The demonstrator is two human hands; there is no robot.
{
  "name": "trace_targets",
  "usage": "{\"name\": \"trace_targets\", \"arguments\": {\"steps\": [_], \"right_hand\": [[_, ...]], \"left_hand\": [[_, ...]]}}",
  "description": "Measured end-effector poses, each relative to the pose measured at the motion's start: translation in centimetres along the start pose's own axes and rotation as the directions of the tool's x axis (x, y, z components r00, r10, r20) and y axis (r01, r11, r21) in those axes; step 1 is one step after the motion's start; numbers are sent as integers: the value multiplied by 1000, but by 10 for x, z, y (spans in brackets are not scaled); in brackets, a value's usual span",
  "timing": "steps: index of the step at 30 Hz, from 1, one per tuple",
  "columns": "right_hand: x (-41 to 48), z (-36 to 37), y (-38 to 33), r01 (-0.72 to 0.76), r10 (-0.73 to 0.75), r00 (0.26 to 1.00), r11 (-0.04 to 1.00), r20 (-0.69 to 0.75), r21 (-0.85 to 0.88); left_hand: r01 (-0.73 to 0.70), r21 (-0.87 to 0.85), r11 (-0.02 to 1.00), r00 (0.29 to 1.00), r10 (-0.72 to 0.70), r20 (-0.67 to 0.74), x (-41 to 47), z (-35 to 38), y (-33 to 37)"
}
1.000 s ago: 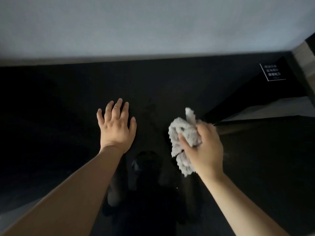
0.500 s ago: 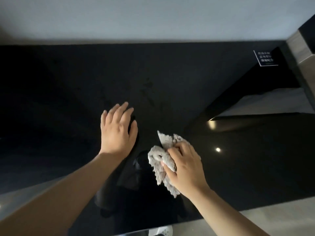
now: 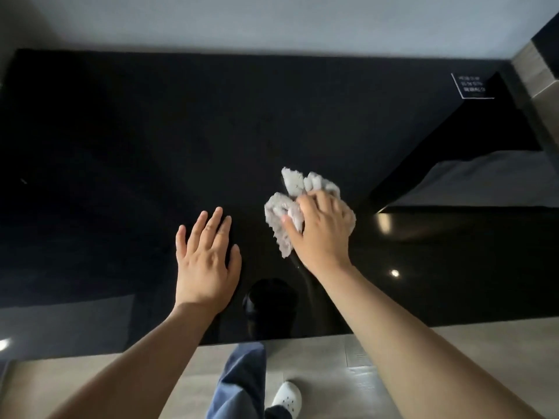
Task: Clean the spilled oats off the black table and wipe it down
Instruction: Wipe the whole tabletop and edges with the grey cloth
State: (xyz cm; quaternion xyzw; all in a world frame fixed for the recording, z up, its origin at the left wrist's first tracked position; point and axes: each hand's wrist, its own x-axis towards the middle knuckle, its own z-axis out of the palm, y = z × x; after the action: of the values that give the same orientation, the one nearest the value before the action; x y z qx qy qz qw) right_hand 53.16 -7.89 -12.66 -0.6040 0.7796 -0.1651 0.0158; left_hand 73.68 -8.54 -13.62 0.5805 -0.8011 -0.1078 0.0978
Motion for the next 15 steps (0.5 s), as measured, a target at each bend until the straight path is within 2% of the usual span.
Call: {"name": "trace_targets", "arguments": {"steps": [3,5,15], "right_hand": [[-51,-12,4,112,-111,994,990,-26,85],[-81,-21,5,141,-143,990,983,9,119],[-155,-58,19,126,-171,953,974,248,188]], "left_hand": [[-2,-3,1000,1000,2,-9,1,1,0],[0,3,1000,1000,0,-12,0,0,0],[-4,42,999,999,3,35,-3,-2,6]]}}
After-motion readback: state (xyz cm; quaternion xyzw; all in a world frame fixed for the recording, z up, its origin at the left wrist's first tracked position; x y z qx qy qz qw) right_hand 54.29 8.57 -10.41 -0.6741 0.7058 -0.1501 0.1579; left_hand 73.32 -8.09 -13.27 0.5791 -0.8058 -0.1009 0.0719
